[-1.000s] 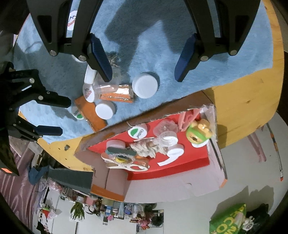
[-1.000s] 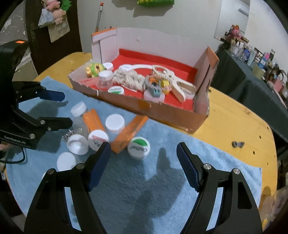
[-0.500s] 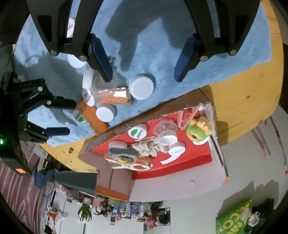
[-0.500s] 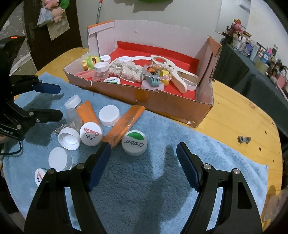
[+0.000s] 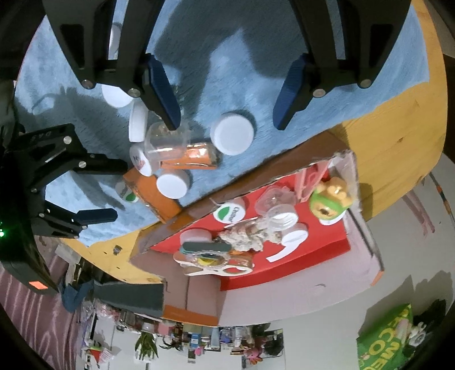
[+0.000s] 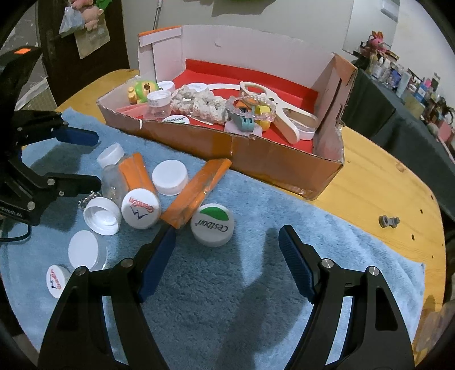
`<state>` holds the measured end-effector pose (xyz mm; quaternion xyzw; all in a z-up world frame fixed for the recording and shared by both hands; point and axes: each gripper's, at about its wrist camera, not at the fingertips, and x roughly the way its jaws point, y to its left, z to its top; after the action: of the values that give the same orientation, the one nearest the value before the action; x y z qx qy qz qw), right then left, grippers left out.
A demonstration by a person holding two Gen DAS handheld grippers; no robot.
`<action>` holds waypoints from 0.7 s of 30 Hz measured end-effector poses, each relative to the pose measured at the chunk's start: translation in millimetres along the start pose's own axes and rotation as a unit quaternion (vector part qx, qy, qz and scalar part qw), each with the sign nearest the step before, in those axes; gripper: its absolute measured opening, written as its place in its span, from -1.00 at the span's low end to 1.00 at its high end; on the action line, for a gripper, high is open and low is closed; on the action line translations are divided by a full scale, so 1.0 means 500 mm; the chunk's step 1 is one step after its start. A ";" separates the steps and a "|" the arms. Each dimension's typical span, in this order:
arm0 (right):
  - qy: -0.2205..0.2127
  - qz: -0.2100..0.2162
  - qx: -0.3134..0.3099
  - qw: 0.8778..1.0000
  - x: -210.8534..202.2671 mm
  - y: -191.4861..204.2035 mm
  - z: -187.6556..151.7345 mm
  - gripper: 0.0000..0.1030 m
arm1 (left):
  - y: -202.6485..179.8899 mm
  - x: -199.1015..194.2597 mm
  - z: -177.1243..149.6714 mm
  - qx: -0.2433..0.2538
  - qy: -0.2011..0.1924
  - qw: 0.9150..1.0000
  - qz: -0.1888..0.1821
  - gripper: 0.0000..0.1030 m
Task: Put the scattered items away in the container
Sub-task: 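Grasp a white cap with left tool while right grasps the Cestbon cap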
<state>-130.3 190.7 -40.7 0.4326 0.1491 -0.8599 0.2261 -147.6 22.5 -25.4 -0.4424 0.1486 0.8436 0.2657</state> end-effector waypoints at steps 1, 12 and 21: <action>-0.003 0.001 -0.002 1.000 0.000 0.002 0.000 0.42 | -0.002 0.002 0.000 0.002 0.000 1.000 -0.001 0.32; -0.007 0.026 -0.017 0.999 0.005 0.016 0.000 0.06 | 0.012 0.020 -0.005 -0.012 -0.001 0.999 -0.037 0.08; -0.007 0.041 -0.015 0.999 0.003 0.018 -0.001 -0.12 | 0.010 0.023 -0.001 -0.015 -0.007 0.999 -0.029 -0.02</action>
<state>-126.1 183.0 -43.0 0.4291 0.1427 -0.8505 0.2687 -155.5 21.5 -35.1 -0.4450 0.1209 0.8406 0.2843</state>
